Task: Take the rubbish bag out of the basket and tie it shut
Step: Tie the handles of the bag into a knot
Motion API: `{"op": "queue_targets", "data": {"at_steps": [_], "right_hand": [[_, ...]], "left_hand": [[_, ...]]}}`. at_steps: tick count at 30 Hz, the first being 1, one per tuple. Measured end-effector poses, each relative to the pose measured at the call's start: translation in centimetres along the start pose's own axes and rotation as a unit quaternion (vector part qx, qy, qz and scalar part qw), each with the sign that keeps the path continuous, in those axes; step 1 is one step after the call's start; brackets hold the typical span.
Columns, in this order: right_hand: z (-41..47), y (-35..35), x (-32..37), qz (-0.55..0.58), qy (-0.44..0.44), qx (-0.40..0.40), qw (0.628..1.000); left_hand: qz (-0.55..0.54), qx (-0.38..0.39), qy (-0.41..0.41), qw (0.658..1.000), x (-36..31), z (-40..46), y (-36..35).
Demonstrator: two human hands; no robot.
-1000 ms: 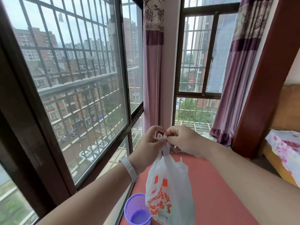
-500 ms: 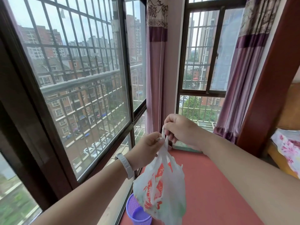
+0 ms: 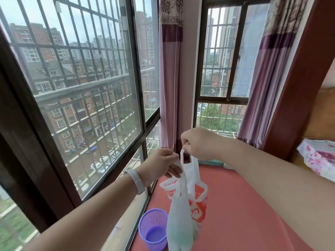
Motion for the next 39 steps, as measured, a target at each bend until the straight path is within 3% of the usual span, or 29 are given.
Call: {"op": "queue_targets", "data": {"at_steps": [4,10,12,14,17,19,22,24,27,30,33,35,39], "right_hand": [[-0.3,0.6,-0.9,0.122,-0.009,-0.072,0.990],[-1.4,1.1,-1.6,0.176,-0.016,-0.113,0.978],[-1.7,1.3,-1.6,0.174,-0.022,-0.115,0.978],[-2.1,1.2,-1.7,0.169,-0.023,-0.105,0.980],[-2.6,0.8,-2.1,0.182,-0.036,-0.099,0.978],[-2.8,0.7,-2.4,0.203,-0.044,-0.107,0.972],[-2.8,0.8,-2.0,0.208,-0.040,-0.118,0.970],[-2.7,1.0,-1.5,0.207,-0.032,-0.128,0.969],[-2.7,1.7,-0.9,0.230,-0.026,-0.152,0.961],[-2.7,2.1,-0.7,0.259,-0.035,-0.165,0.951],[-2.7,2.2,-0.1,0.270,-0.033,-0.166,0.948],[-2.6,2.0,0.5,0.272,-0.026,-0.156,0.949],[-2.6,1.7,0.8,0.275,-0.024,-0.159,0.948]], "left_hand": [[-0.069,0.042,-0.017,0.997,-0.5,0.2,-1.2],[-0.082,0.094,-0.052,0.991,-1.0,1.3,-2.1],[-0.009,0.104,-0.074,0.992,-1.4,1.5,-2.4],[0.141,0.091,-0.112,0.979,-2.3,1.6,-2.5],[0.402,0.056,-0.191,0.894,-3.9,1.2,-2.6],[0.512,0.039,-0.221,0.829,-4.2,1.0,-2.5],[0.577,0.018,-0.286,0.765,-4.3,0.7,-2.3],[0.556,-0.009,-0.357,0.750,-4.7,0.1,-2.1],[0.496,-0.101,-0.381,0.774,-4.9,-0.3,-0.4],[0.438,-0.153,-0.285,0.839,-3.8,0.4,1.6],[0.381,-0.042,-0.189,0.904,-3.0,0.9,0.8],[0.365,0.021,-0.156,0.918,-3.2,0.7,-0.1],[0.318,0.069,-0.070,0.943,-2.2,0.9,-0.1]]}}
Point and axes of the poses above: each hand's wrist, its own z-axis towards the middle knuckle, its own y-axis out of the back of the hand, x = y × z, the point moved 8 cm from there along z, towards the middle knuckle, and after that the axes turned 1 degree about -x, right-handed, at the moved point
